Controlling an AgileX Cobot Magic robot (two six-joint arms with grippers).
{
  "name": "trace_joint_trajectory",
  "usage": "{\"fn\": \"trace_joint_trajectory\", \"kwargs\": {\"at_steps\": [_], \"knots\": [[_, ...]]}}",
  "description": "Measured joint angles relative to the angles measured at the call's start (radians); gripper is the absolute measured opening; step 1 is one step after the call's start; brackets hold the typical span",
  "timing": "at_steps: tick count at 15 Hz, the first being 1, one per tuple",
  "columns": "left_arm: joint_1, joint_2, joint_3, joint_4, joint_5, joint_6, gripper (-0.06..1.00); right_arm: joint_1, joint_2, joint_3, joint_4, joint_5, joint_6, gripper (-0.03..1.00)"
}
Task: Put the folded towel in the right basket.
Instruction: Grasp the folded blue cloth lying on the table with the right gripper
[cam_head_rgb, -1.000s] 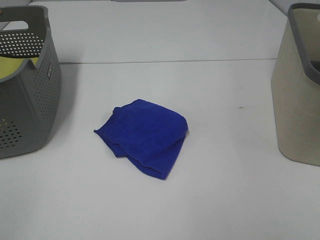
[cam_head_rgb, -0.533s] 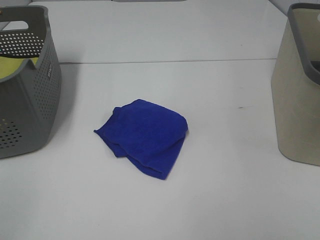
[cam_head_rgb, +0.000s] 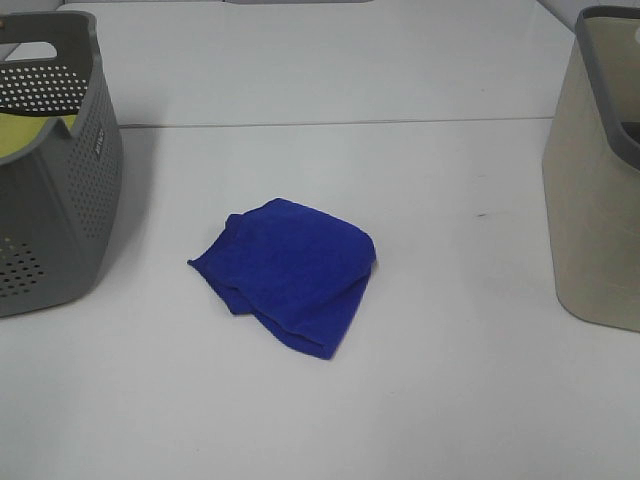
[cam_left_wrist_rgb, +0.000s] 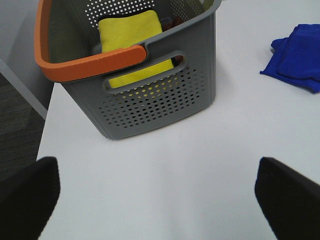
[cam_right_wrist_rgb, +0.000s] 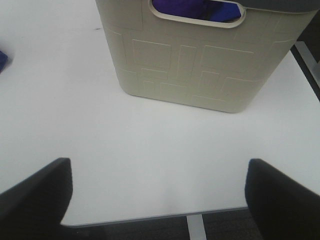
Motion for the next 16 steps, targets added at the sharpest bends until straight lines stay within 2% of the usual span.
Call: {"fn": "trace_joint_trajectory", "kwargs": {"at_steps": [5, 8, 10, 13, 15, 16], "knots": [[0.000, 0.000, 0.000, 0.000, 0.000, 0.000, 0.99, 0.000, 0.000, -0.007, 0.006, 0.001, 0.000, 0.90], [0.000, 0.000, 0.000, 0.000, 0.000, 0.000, 0.99, 0.000, 0.012, -0.106, 0.040, -0.009, 0.000, 0.90], [0.000, 0.000, 0.000, 0.000, 0.000, 0.000, 0.99, 0.000, 0.101, -0.216, 0.073, -0.090, 0.000, 0.91], [0.000, 0.000, 0.000, 0.000, 0.000, 0.000, 0.99, 0.000, 0.280, -0.362, 0.167, -0.290, -0.015, 0.90], [0.000, 0.000, 0.000, 0.000, 0.000, 0.000, 0.99, 0.000, 0.439, -0.439, 0.279, -0.388, -0.115, 0.90], [0.000, 0.000, 0.000, 0.000, 0.000, 0.000, 0.99, 0.000, 0.527, -0.482, 0.360, -0.401, -0.182, 0.90]]}}
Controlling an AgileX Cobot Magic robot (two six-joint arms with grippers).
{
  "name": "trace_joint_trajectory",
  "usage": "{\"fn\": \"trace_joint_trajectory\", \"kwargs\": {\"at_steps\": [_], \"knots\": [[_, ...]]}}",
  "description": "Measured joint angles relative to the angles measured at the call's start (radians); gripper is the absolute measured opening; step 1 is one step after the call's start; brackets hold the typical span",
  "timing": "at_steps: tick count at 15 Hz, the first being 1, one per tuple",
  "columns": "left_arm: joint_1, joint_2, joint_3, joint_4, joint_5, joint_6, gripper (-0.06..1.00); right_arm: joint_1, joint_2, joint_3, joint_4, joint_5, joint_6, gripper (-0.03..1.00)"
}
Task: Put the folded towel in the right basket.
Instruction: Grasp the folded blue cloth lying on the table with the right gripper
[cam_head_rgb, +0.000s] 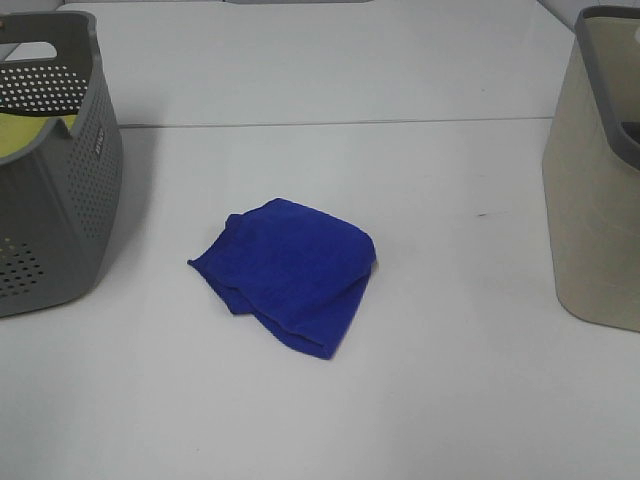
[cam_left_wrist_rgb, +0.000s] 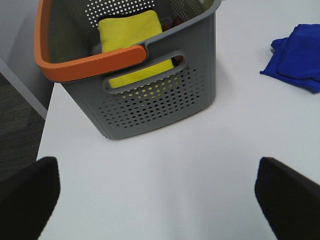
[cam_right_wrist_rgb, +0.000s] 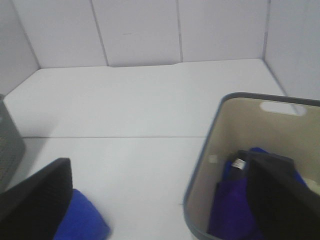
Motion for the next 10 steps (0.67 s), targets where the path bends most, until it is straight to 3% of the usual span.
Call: {"fn": "trace_joint_trajectory", "kwargs": {"at_steps": [3, 6, 8, 10], "knots": [[0.000, 0.000, 0.000, 0.000, 0.000, 0.000, 0.99, 0.000, 0.310, -0.143, 0.344, 0.022, -0.265, 0.90], [0.000, 0.000, 0.000, 0.000, 0.000, 0.000, 0.99, 0.000, 0.612, -0.288, 0.635, 0.168, -0.502, 0.90], [0.000, 0.000, 0.000, 0.000, 0.000, 0.000, 0.99, 0.040, 0.787, -0.363, 0.676, 0.259, -0.527, 0.90], [0.000, 0.000, 0.000, 0.000, 0.000, 0.000, 0.99, 0.180, 0.921, -0.397, 0.585, 0.261, -0.516, 0.88]]}}
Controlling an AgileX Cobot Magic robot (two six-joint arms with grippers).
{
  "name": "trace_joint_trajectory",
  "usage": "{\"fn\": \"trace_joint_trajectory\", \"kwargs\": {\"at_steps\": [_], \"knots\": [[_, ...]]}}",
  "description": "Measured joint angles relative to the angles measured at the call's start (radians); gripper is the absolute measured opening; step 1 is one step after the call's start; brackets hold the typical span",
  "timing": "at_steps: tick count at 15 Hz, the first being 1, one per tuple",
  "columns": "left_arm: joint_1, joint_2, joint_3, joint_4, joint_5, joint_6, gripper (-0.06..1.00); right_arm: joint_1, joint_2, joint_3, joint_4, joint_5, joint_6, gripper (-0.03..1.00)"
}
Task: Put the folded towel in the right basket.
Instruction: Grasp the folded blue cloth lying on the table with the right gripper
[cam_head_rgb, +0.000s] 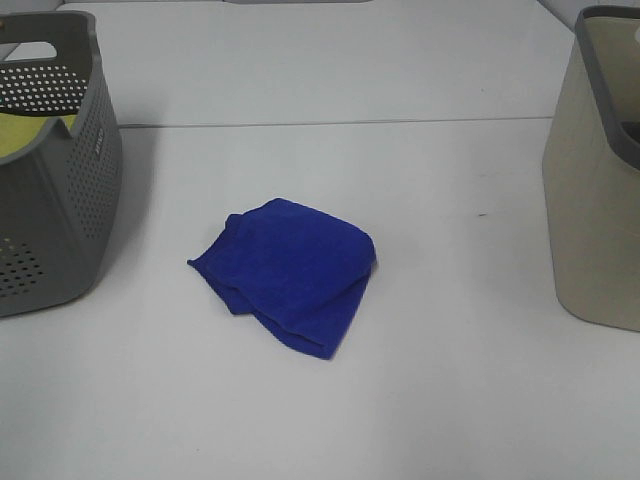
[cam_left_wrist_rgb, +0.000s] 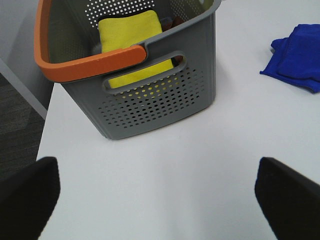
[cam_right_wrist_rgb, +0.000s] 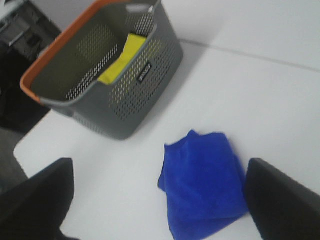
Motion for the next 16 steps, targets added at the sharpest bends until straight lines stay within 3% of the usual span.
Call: {"fn": "trace_joint_trajectory", "kwargs": {"at_steps": [3, 5, 9, 14, 16], "knots": [[0.000, 0.000, 0.000, 0.000, 0.000, 0.000, 0.99, 0.206, 0.178, -0.003, -0.137, -0.100, 0.118, 0.88], [0.000, 0.000, 0.000, 0.000, 0.000, 0.000, 0.99, 0.289, 0.329, -0.004, -0.214, -0.149, 0.236, 0.87], [0.000, 0.000, 0.000, 0.000, 0.000, 0.000, 0.99, 0.303, 0.530, -0.004, -0.277, -0.196, 0.404, 0.87], [0.000, 0.000, 0.000, 0.000, 0.000, 0.000, 0.99, 0.303, 0.642, -0.004, -0.461, -0.295, 0.659, 0.87], [0.000, 0.000, 0.000, 0.000, 0.000, 0.000, 0.99, 0.303, 0.670, -0.004, -0.486, -0.322, 0.694, 0.87]]}}
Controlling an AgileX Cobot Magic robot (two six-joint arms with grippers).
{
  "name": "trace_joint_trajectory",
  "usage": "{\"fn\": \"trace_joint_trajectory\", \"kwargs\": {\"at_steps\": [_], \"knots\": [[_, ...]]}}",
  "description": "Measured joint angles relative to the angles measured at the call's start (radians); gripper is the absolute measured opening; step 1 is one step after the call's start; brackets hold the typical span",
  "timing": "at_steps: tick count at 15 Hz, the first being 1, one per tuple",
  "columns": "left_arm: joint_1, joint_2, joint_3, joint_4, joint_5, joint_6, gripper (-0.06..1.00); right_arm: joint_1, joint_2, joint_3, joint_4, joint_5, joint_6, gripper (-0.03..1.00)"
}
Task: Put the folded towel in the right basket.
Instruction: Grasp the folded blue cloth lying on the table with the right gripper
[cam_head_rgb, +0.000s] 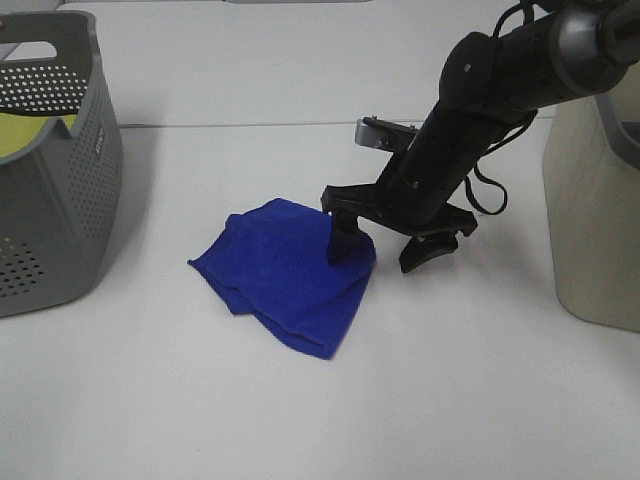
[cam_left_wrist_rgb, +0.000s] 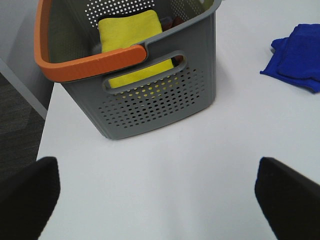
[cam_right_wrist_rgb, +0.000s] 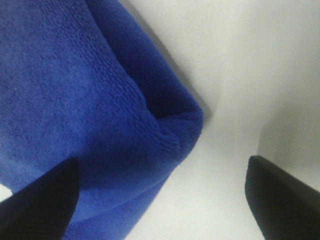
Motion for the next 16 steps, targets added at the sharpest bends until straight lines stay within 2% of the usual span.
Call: {"fn": "trace_joint_trajectory", "kwargs": {"at_steps": [1, 6, 13, 16], "knots": [[0.000, 0.000, 0.000, 0.000, 0.000, 0.000, 0.99, 0.000, 0.009, 0.000, 0.019, -0.005, 0.003, 0.87], [0.000, 0.000, 0.000, 0.000, 0.000, 0.000, 0.99, 0.000, 0.048, -0.002, 0.240, -0.007, -0.041, 0.87], [0.000, 0.000, 0.000, 0.000, 0.000, 0.000, 0.99, 0.020, 0.090, -0.016, 0.334, -0.006, -0.048, 0.85], [0.000, 0.000, 0.000, 0.000, 0.000, 0.000, 0.99, 0.020, 0.109, -0.022, 0.425, -0.001, -0.048, 0.84]]}}
